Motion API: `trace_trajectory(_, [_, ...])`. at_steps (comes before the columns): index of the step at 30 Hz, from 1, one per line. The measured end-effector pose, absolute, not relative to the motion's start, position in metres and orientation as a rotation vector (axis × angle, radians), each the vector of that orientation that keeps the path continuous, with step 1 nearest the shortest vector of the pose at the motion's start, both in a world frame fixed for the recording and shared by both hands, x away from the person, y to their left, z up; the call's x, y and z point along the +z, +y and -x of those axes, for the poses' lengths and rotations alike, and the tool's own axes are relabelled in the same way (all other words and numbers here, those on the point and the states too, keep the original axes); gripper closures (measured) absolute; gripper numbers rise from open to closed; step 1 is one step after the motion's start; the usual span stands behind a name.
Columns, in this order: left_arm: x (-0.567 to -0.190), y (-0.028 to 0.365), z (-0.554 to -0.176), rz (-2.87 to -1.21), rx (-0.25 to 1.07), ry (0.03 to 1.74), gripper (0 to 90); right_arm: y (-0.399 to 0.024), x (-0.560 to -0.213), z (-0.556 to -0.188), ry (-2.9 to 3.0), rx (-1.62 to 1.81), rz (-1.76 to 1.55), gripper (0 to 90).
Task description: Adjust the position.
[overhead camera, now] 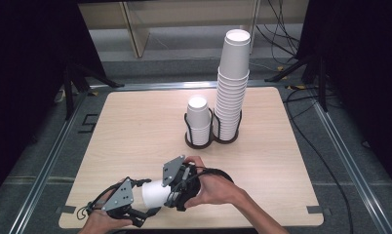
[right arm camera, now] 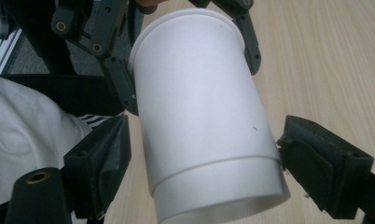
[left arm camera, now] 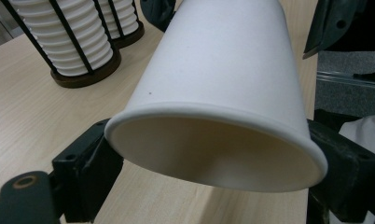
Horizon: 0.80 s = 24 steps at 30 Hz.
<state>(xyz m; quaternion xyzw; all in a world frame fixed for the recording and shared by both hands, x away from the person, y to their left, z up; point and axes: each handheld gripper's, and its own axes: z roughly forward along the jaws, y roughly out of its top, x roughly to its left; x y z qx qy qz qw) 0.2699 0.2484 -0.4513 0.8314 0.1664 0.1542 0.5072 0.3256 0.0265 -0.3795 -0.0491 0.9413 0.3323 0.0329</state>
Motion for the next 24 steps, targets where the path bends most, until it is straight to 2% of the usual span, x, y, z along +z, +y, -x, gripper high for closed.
trace_trajectory(24, [-0.451,0.243,-0.265,-2.078,0.382,0.333,12.2,0.042,-0.401,-0.323,2.931,0.807,0.302,21.0])
